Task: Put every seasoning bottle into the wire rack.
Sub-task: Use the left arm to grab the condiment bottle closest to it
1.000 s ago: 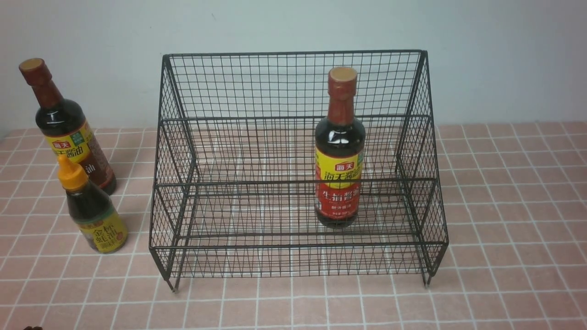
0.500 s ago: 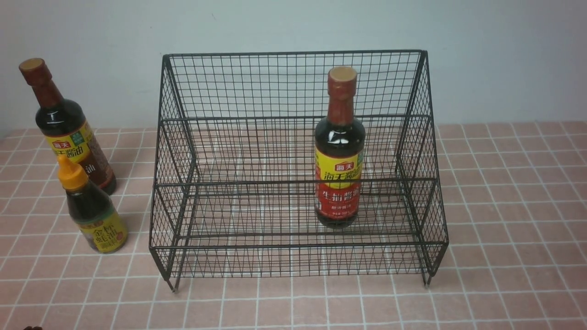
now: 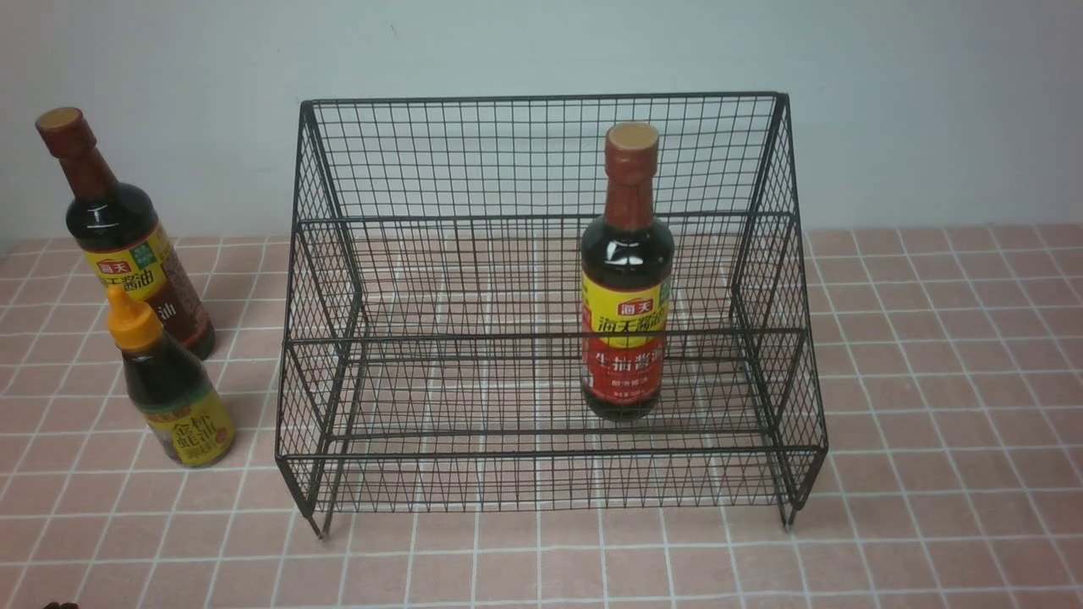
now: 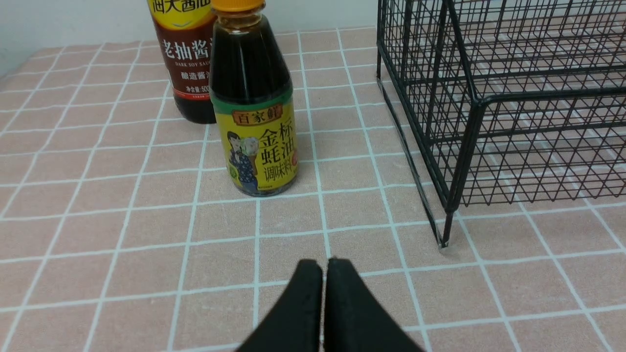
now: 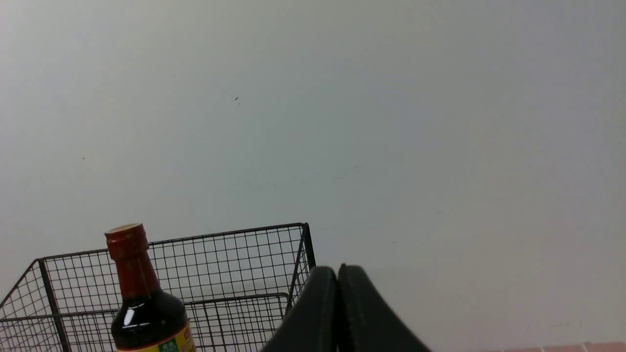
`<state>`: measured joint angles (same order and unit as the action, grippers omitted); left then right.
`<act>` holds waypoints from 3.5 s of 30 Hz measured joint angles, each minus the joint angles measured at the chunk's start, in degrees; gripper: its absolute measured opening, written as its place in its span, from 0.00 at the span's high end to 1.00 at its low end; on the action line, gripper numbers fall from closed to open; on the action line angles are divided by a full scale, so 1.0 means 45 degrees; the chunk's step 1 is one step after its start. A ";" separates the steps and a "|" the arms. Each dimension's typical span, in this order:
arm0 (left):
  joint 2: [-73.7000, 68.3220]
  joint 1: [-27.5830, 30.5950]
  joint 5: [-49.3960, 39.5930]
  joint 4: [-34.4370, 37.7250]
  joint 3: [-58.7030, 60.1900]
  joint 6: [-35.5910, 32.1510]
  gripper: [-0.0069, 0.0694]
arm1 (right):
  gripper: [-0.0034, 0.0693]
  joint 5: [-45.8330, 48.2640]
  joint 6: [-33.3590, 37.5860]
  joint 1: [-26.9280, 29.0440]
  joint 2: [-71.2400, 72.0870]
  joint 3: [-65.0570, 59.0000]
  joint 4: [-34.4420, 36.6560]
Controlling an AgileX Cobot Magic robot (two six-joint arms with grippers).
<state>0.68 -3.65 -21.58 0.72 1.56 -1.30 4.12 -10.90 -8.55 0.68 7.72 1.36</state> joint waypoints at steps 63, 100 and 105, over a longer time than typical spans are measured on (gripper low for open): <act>-0.0024 0.0000 1.0680 0.3014 0.0006 0.0479 0.92 | 0.97 0.3643 0.0289 0.1895 0.0000 -0.2024 -0.2166; -1.6765 0.0382 1.2505 0.4045 -0.6372 -0.0638 0.27 | 0.97 0.3654 0.0289 0.1895 0.0000 -0.2024 -0.2180; -1.7368 0.0382 1.2766 0.3553 -0.6489 -0.0818 0.27 | 0.97 0.3654 0.0289 0.1895 0.0000 -0.2024 -0.2180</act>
<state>-77.48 -1.93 35.86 16.71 -27.64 -4.98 20.56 -9.60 -0.03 0.68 -1.39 -8.45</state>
